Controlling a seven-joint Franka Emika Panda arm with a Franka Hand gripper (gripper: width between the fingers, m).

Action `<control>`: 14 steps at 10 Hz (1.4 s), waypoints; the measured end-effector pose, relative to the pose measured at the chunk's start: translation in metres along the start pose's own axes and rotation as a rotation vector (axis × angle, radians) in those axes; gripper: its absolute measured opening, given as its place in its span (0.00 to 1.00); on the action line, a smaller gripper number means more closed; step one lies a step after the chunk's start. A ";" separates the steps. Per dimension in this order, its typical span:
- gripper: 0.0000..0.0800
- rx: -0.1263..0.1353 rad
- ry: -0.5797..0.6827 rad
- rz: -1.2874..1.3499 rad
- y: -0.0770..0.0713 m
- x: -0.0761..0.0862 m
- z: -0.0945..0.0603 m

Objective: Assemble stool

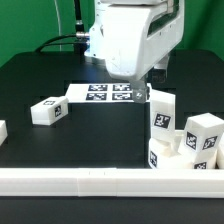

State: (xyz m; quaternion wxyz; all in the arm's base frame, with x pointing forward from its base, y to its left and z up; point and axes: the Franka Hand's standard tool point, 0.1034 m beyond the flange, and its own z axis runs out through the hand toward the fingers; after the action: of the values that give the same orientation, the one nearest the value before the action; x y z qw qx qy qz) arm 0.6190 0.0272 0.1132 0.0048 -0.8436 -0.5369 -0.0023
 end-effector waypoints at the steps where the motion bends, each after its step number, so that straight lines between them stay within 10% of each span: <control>1: 0.81 0.004 -0.006 -0.017 -0.004 0.003 0.005; 8: 0.78 0.020 -0.013 -0.030 -0.008 0.008 0.017; 9: 0.55 0.020 -0.013 -0.029 -0.008 0.008 0.017; 11: 0.42 0.021 -0.014 -0.011 -0.008 0.008 0.018; 14: 0.42 0.020 -0.014 0.051 -0.008 0.007 0.018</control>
Offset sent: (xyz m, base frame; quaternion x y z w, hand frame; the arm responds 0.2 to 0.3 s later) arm -0.0030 0.0168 -0.0113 0.0012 0.0083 -0.0110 0.9999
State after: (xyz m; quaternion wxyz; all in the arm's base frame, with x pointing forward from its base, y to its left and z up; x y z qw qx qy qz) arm 0.6149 0.0375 0.0957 0.0097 -0.8569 -0.5154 0.0092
